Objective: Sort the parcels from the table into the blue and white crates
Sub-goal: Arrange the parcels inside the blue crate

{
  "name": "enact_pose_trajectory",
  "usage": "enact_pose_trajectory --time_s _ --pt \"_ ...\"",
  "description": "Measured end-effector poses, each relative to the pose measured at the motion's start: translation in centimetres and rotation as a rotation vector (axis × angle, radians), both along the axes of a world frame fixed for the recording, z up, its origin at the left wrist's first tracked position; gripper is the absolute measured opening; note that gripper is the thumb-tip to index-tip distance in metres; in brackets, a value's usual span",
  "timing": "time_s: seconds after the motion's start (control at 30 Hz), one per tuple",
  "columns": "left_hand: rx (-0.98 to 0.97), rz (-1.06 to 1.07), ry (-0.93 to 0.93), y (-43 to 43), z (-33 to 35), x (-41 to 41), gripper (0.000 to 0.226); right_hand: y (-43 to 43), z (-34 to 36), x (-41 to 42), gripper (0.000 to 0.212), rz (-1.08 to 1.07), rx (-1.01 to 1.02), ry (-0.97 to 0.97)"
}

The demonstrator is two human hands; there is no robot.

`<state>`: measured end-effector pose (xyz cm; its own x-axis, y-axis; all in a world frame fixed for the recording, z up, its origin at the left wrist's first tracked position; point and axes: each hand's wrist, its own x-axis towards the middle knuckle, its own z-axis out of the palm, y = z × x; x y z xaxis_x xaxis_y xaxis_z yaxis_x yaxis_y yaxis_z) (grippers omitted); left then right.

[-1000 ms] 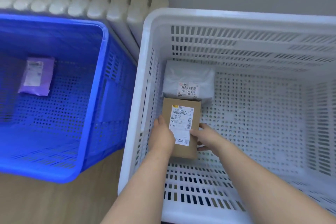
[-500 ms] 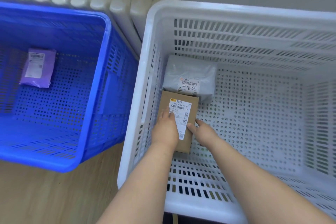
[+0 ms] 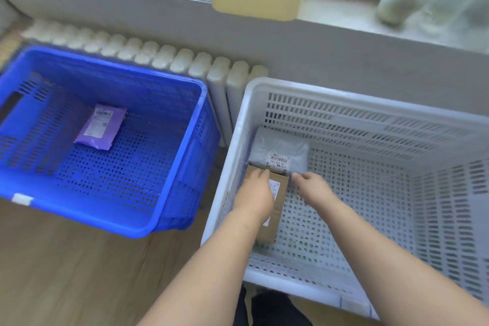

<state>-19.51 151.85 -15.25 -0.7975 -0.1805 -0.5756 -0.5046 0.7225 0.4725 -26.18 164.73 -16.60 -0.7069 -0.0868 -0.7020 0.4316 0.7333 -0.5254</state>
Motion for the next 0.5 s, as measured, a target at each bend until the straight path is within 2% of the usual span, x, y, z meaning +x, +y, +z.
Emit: enact_pose_trajectory --time_s 0.23,0.5 --pt "-0.085 0.175 0.376 -3.7 8.7 -0.7 0.046 -3.2 8.6 -1.9 0.032 0.042 -0.08 0.24" --pt "-0.259 0.401 0.31 -15.4 12.6 6.1 0.05 -14.1 16.4 1.4 0.029 0.317 -0.213 0.447"
